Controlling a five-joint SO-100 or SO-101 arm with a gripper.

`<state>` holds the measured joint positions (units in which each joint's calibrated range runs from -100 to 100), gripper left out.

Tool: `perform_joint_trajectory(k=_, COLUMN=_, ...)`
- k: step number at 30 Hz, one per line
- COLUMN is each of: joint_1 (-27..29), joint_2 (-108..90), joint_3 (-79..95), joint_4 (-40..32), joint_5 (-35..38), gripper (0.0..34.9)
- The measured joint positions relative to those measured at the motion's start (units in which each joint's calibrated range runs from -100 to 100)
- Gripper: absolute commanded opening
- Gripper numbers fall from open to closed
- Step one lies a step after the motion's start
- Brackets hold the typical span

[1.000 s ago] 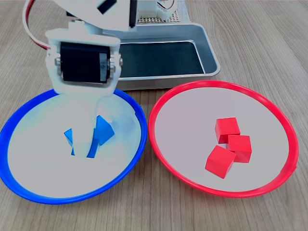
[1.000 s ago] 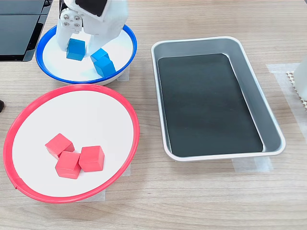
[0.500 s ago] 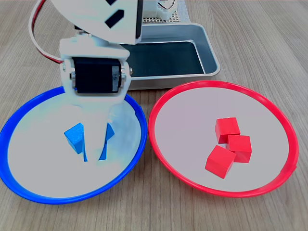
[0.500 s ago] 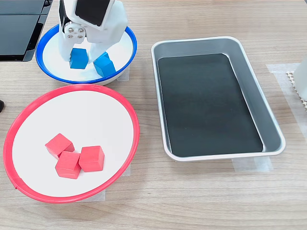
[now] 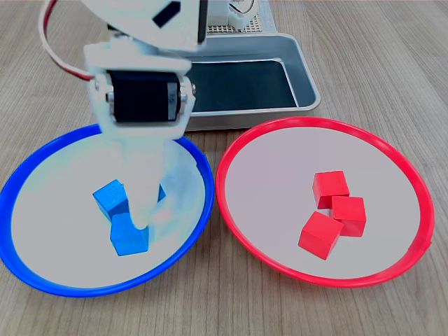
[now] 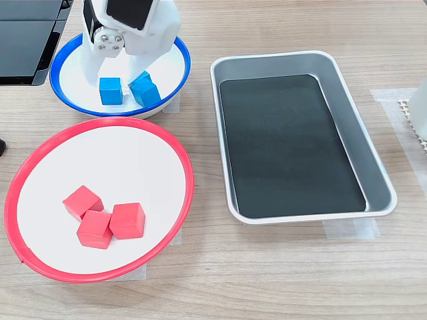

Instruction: Relocate any misplaced blocks to their matching dishes.

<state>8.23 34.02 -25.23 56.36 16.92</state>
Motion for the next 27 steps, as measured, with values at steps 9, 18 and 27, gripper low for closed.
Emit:
perform_joint_trajectory(k=9, joint_1=-2.65, joint_2=-19.01, joint_3=13.52, joint_4=0.57, joint_5=1.17, gripper=4.4)
perform_joint_trajectory(k=18, joint_1=-5.75, joint_2=-51.83, joint_3=46.64, joint_4=-5.46, joint_5=0.54, gripper=0.4)
perform_joint_trajectory(k=27, joint_1=-8.94, joint_2=-77.32, joint_3=71.05, joint_4=-11.17, joint_5=-4.44, gripper=0.4)
